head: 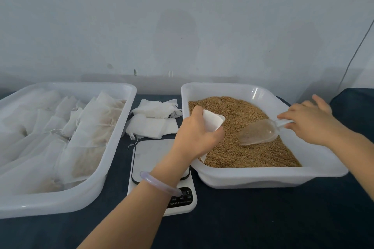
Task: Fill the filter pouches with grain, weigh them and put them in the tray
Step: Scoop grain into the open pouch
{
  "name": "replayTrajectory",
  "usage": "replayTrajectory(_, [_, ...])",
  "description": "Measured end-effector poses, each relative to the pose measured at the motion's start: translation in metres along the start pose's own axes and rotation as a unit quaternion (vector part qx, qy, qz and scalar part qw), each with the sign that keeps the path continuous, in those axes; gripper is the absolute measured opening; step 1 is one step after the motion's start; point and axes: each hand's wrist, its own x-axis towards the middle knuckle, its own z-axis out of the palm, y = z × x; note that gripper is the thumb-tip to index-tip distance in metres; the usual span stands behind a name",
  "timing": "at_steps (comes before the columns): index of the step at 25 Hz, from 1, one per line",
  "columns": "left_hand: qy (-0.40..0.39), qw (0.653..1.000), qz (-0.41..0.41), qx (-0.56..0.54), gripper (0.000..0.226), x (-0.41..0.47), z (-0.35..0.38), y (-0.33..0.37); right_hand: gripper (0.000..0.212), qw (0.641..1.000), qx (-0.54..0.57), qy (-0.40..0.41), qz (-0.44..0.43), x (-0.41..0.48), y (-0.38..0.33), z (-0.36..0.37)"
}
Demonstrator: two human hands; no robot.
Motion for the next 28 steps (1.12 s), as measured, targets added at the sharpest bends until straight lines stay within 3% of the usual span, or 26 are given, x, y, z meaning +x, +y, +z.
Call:
replayTrajectory(3, [-0.009, 1.0, -0.013, -0.005, 0.035, -0.001, -0.001, 0.002, 0.031, 0.996, 0.08, -0.023, -0.02, 0.008, -0.026, 0.002])
replayTrajectory(7, [-0.009, 1.0, -0.016, -0.003, 0.036, -0.001, -0.002, 0.001, 0.032, 0.966, 0.248, -0.064, -0.033, 0.009, -0.046, 0.006])
replayTrajectory(16, [-0.017, 1.0, 0.0, 0.005, 0.038, -0.001, -0.001, 0.001, 0.031, 0.892, 0.449, -0.037, -0.04, -0.01, -0.014, -0.02])
replayTrajectory(23, [-0.028, 0.999, 0.001, 0.021, 0.035, 0.001, -0.001, 0.002, 0.029, 0.887, 0.45, -0.015, -0.099, -0.021, 0.005, -0.064])
replayTrajectory(28, [-0.027, 1.0, -0.005, 0.001, 0.036, 0.0, -0.003, 0.003, 0.037, 0.91, 0.378, 0.05, -0.161, -0.015, 0.013, -0.092])
